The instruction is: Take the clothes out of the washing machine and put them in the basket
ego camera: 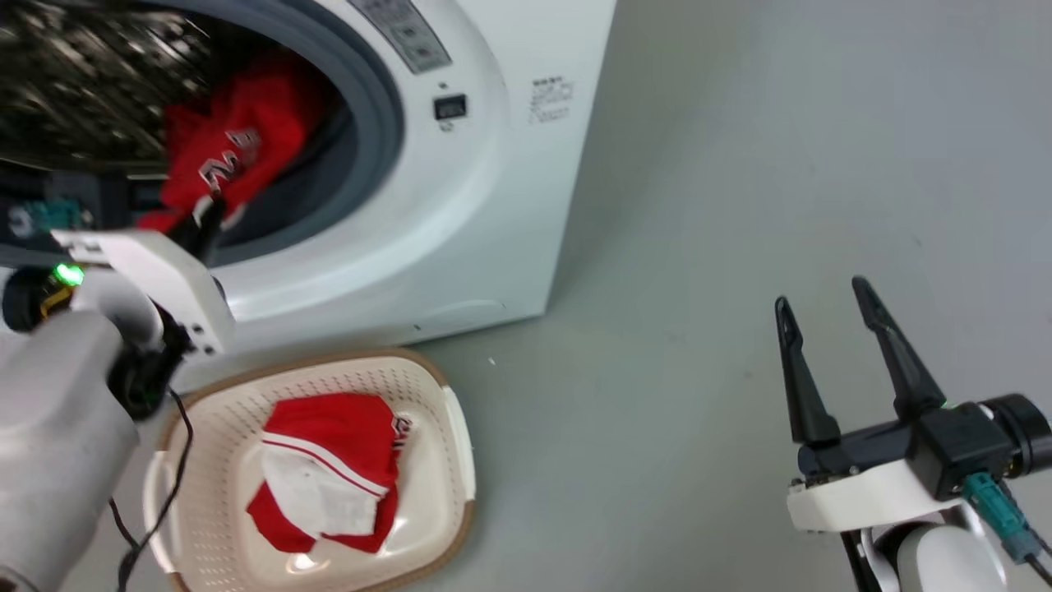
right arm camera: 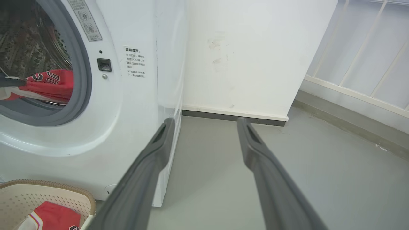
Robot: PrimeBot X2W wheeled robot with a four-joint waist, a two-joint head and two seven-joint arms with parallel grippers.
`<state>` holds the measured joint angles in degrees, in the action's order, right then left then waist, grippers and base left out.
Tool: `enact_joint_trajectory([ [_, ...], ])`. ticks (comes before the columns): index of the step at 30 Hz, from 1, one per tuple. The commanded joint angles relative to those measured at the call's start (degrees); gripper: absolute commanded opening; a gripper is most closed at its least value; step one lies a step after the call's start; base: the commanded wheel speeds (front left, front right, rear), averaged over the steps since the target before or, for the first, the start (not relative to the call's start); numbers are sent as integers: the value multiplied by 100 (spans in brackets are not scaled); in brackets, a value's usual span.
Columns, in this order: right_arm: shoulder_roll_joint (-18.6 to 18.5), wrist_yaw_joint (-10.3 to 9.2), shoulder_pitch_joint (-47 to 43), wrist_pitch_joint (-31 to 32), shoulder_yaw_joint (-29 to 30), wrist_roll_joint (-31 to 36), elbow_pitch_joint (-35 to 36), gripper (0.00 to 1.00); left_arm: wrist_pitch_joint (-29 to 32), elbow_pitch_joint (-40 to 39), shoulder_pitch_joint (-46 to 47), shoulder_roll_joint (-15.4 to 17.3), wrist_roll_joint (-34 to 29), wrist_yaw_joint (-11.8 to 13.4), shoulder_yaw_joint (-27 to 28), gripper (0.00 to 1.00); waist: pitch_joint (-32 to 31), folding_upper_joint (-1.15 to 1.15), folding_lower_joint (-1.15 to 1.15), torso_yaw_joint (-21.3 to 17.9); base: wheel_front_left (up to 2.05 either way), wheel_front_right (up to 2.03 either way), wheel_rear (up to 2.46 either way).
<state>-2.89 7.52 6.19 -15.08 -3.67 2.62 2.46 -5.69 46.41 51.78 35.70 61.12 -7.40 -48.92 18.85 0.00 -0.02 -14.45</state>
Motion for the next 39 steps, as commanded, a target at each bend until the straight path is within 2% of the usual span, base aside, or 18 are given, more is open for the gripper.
enact_joint_trajectory([
  [1, 3, -6, -123, -14, -9, 55, -65, 100, -175, -52, -253, -48, 25, -9, -57, 0, -634, 0, 2, 454, 0, 0, 0],
  [6, 3, -6, -311, -13, -8, 97, -215, 100, -702, -223, -652, -46, -151, -2, -201, 0, -1115, 0, 2, 717, 0, 0, 0],
  [8, 3, -6, -382, -14, -14, 109, -275, 100, -836, -310, -800, -58, -286, 98, -209, 0, -1295, 0, 2, 821, 0, 0, 0],
  [13, 6, -6, -543, -14, -37, 58, -388, 100, -952, -867, -1114, -25, -662, 510, 34, 0, -1652, 0, 2, 1023, 0, 0, 0],
  [18, 5, -6, -691, -13, 11, -10, -429, 100, -952, -2039, -1714, 46, -1244, 1066, 736, 0, -1896, 0, 2, 1172, 0, 0, 0],
  [20, 5, -6, -751, -14, 38, -48, -463, 100, -951, -2522, -1997, -21, -1490, 1271, 975, 0, -1973, 0, 2, 1236, 0, 0, 0],
  [25, 5, -6, -726, -14, -38, -69, -517, 100, -951, -3377, -2659, -95, -1943, 1637, 1296, 0, -2030, 0, 2, 1283, 0, 0, 0],
  [28, 5, -6, -683, -14, -13, -74, -510, 100, -952, -3608, -2941, -79, -2162, 1745, 1187, 0, -2007, 0, 2, 1295, 0, 0, 0],
  [31, 5, -6, -640, -14, 4, -75, -483, 100, -953, -3681, -3186, -134, -2119, 1762, 1104, 0, -1902, 0, 2, 1274, 0, 0, 0],
  [36, 4, -6, -556, -14, -26, -59, -392, 100, -953, -3431, -3407, -169, -2176, 1627, 929, 0, -1534, 0, 2, 1178, 0, 0, 0],
  [39, 5, -6, -450, -14, -22, 5, -324, 100, -953, -3013, -3421, -259, -2117, 1451, 903, 0, -1215, 0, 2, 1105, 0, 0, 0],
])
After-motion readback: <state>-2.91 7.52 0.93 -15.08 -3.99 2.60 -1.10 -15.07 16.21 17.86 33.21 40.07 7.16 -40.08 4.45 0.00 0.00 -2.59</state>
